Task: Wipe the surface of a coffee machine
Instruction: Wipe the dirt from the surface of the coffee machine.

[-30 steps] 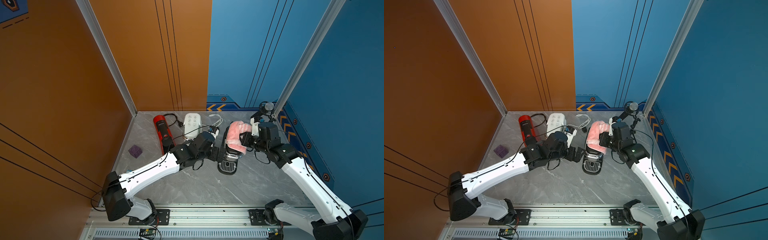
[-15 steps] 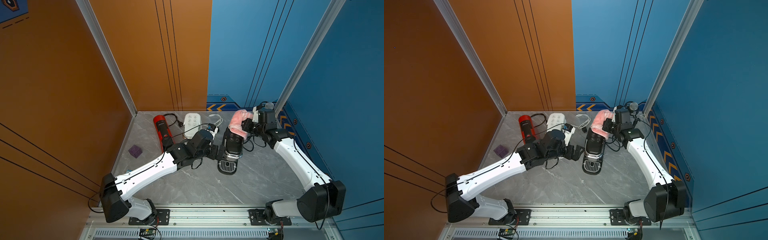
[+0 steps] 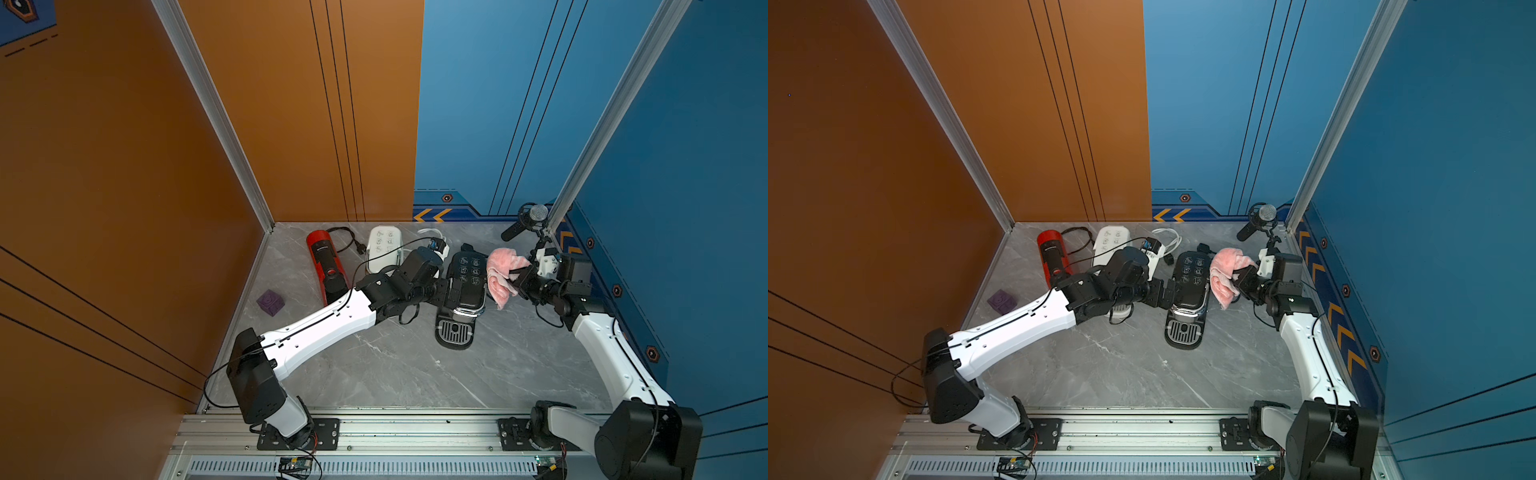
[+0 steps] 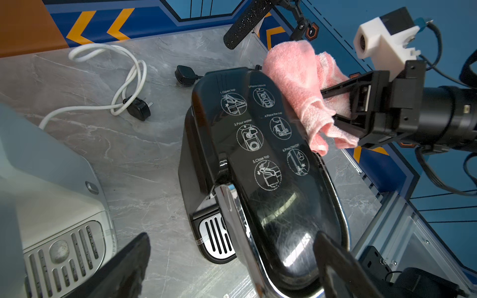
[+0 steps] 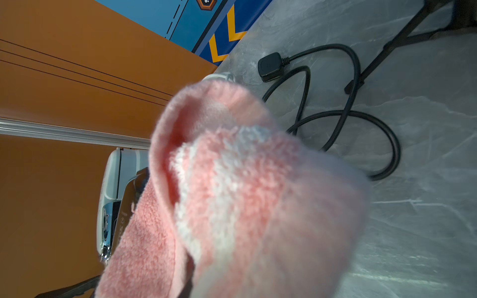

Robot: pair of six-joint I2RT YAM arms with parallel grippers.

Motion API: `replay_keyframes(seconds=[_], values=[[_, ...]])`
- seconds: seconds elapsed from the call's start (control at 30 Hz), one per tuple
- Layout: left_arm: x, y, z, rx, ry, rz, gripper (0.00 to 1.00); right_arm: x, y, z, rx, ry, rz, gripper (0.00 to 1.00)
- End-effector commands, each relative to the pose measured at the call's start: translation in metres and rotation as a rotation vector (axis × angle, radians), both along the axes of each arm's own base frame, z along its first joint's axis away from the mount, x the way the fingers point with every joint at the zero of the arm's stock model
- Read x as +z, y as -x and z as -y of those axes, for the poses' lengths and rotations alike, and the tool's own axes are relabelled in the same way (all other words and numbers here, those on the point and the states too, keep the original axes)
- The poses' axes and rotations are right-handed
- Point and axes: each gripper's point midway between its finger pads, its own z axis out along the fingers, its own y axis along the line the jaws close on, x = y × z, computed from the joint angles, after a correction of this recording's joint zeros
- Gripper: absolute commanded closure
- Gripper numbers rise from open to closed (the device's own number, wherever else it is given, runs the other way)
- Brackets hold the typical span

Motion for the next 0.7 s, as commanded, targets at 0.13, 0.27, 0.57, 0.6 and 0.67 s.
replay_keyframes(seconds=[0.13, 0.27, 0.57, 0.6, 0.67], values=[[-0.007, -0.005, 0.004, 0.044, -0.043, 0.017, 0.01, 0.018, -0.006, -0.011, 0.058, -0.148, 0.115, 1.0], [-0.013, -0.005, 0.005, 0.047, -0.052, 0.008, 0.01, 0.006, -0.012, -0.01, 0.046, -0.141, 0.101, 1.0], [-0.034, -0.001, 0.008, 0.048, -0.068, -0.042, 0.02, -0.073, -0.022, -0.019, 0.03, -0.117, -0.036, 1.0], [-0.035, 0.0, 0.009, 0.043, -0.067, -0.045, 0.03, -0.081, -0.021, -0.018, 0.019, -0.122, -0.053, 1.0], [-0.037, 0.001, 0.011, 0.037, -0.069, -0.052, 0.03, -0.095, -0.019, -0.017, 0.005, -0.119, -0.08, 1.0]])
